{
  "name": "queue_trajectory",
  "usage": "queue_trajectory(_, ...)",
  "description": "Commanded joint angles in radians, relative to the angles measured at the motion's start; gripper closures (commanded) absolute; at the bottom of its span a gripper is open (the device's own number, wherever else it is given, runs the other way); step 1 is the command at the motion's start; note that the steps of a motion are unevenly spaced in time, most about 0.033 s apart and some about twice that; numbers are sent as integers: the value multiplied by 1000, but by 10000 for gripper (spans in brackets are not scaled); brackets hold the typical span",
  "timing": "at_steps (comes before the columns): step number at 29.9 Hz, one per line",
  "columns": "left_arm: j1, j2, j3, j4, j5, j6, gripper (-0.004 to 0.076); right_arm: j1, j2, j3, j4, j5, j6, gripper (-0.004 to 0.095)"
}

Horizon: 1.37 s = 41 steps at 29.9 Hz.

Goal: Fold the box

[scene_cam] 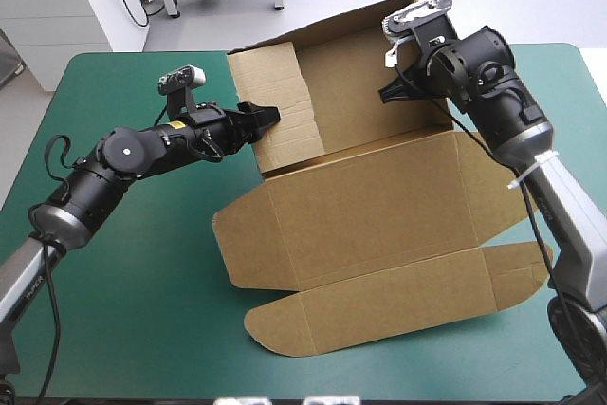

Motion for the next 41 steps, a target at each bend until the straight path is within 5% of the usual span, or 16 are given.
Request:
queue_trajectory(1, -23, -44, -44, -50, -89, -9, 283, 19, -51, -34, 21, -49, -6, 917)
queue_trajectory(12, -23, -44, -87, 390, -61, -279, 283, 39, -51, -34, 19, -46, 6, 917)
queue_trajectory(18, -23, -21, -158, 568, 48, -439, 283, 41, -51, -34, 26, -44, 17, 917)
queue_trajectory(29, -82, 3, -156, 617, 136, -601, 283, 59, -51, -34, 14, -62, 36, 917)
queue_trajectory(38, -255, 3, -91, 1061, 99, -1136, 283, 59, -51, -34, -17, -72, 56, 918)
queue_trajectory(41, -285, 3, -88, 1146, 97, -1189, 283, 59, -51, -34, -27, -76, 65, 918)
